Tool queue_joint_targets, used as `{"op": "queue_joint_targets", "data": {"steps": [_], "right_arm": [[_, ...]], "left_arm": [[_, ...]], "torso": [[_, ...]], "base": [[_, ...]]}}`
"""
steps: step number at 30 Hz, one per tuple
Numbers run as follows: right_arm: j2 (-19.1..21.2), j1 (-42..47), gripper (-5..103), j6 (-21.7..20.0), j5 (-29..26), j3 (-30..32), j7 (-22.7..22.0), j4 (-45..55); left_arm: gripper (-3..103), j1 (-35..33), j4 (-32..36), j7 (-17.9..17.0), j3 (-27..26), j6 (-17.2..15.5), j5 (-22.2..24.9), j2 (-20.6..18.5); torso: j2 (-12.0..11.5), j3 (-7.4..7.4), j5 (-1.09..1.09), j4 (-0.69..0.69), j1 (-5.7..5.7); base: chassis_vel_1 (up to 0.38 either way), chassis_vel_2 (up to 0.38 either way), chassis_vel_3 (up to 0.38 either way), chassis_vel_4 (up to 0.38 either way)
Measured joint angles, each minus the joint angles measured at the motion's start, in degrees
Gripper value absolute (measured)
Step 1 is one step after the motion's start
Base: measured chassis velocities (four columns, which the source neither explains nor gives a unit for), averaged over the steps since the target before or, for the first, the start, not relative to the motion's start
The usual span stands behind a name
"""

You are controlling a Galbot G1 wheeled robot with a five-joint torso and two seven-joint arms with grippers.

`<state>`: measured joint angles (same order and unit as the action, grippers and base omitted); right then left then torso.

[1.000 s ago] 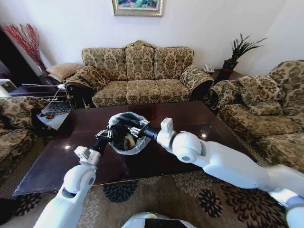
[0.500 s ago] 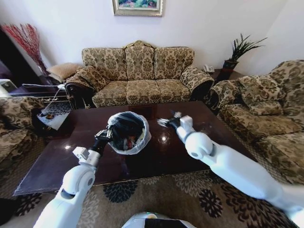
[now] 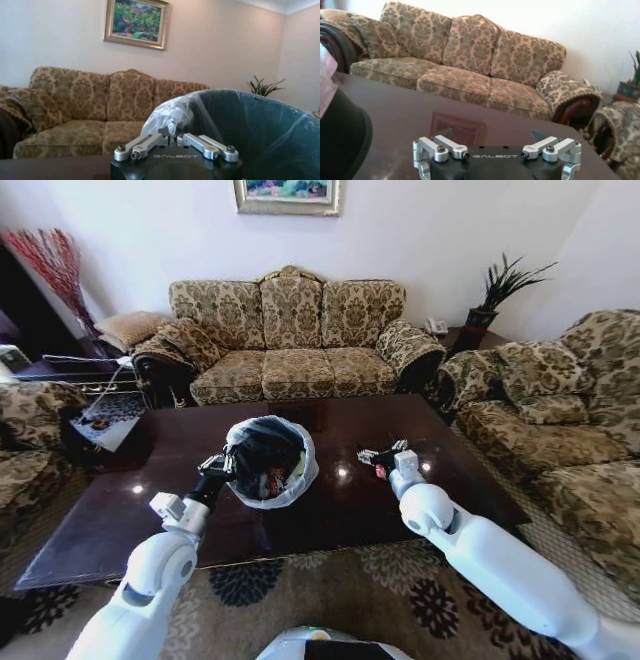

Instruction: Move to the front of the table and place the trash on the table into the trash bin.

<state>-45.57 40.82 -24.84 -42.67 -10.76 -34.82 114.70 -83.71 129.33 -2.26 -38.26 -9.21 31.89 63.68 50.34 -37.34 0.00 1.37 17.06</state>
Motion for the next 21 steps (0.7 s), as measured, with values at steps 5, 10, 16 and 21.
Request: {"op": "queue_joint_targets", "data": {"steps": [5,10,16,21], "right_arm": [[-0.67,0.51,100,0.15,1.12,-0.08,-0.10,-0.47],[-1.07,2.25,100,0.52,4.04,-0.33,-0.09,-0.68],[-1.32,5.73,100,0.51,5.02,1.37,-0.07,-0.31],[-1.46,8.21,100,0.51,5.36,3.50,0.13,-0.05]], "left_arm": [[3,-0.42,0.38,-0.02,0.00,0.14,0.00,0.29],[3,-0.49,0.51,-0.16,0.19,0.20,-0.07,0.83],[3,-0.55,0.53,-0.15,0.23,0.16,-0.16,1.28],[3,-0.66,0.52,-0.16,0.30,0.14,-0.44,1.55]], "torso": [[0.00,-0.01,0.00,-0.03,0.01],[0.00,-0.01,0.02,-0.02,0.01],[0.00,-0.01,0.04,-0.05,0.01],[0.00,-0.01,-0.05,0.05,0.00]], "base": [[-0.289,-0.297,0.267,0.274],[-0.290,-0.277,0.276,0.278],[-0.089,-0.110,0.105,0.106],[0.034,0.027,0.007,0.001]]}}
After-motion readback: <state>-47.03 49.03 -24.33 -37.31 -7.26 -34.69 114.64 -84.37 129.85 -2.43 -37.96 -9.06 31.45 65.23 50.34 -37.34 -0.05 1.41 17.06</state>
